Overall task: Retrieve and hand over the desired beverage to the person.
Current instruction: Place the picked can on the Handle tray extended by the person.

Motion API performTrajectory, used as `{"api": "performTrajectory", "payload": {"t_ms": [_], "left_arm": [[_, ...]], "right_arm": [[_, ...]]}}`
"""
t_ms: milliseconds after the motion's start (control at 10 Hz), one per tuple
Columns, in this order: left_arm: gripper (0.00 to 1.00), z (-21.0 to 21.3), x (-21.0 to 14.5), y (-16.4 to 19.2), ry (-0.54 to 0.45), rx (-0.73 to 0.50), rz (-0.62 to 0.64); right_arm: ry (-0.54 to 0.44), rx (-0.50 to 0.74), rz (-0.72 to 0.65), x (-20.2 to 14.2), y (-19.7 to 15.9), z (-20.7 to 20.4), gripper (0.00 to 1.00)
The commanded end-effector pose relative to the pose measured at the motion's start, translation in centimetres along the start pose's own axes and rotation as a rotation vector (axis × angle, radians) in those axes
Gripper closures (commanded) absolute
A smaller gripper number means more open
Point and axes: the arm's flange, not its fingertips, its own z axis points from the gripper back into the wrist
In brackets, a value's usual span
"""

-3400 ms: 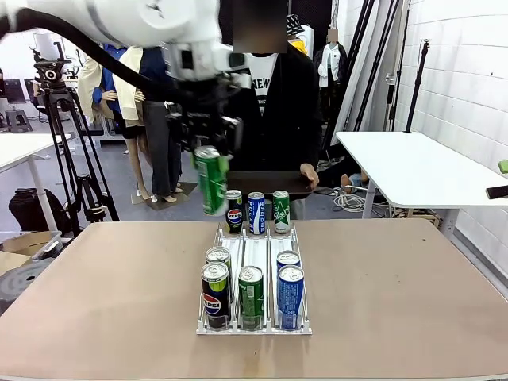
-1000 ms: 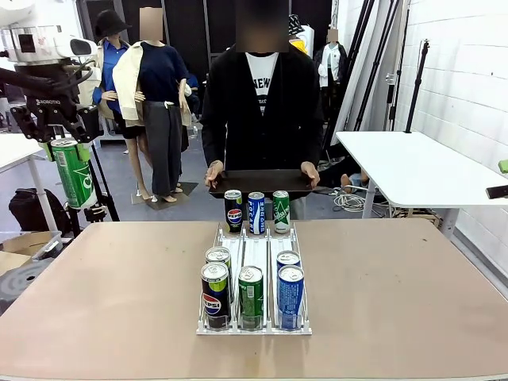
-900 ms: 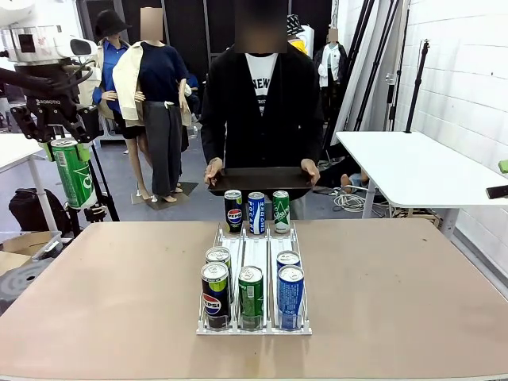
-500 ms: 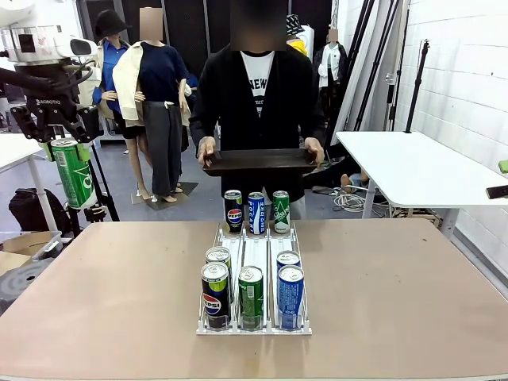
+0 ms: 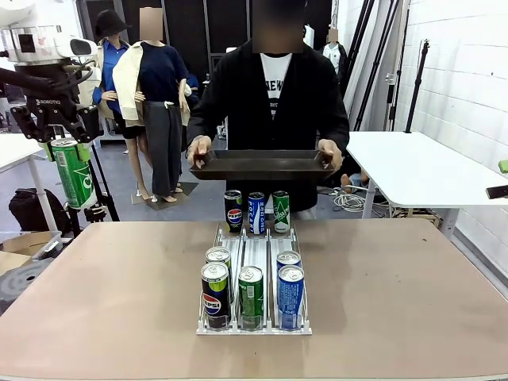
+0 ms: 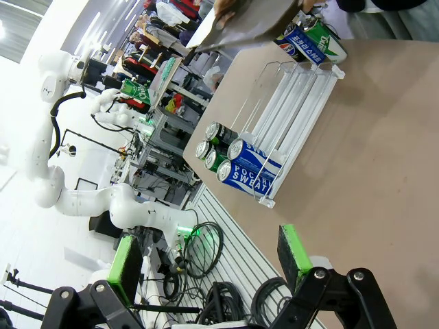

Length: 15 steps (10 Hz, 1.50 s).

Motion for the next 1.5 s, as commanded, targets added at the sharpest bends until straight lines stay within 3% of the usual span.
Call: {"api": "performTrajectory", "payload": {"t_ms": [0,1000,1200,1400], "left_arm": [[1.0,0.4,-0.2,0.1,-0.006,-0.001,0.002],[1.0,0.0,0.0,0.0,0.0,0.0,0.0],[1.0,1.6,0.9,-1.0,-0.043,-0.089,-0.016],[1.0,3.4,1.3,-2.7,-0.062,-0.097,-0.034]], "right_arm": [[-0.009,-0.013,0.004,-0.2,0.0,-0.3,0.0],[-0.009,-0.013,0.004,-0.2,0.0,-0.3,0.0],[-0.009,-0.013,0.004,-0.2,0.0,-0.3,0.0],[-0.009,-0.013,0.004,-0.2,0.0,-0.3,0.0]]}}
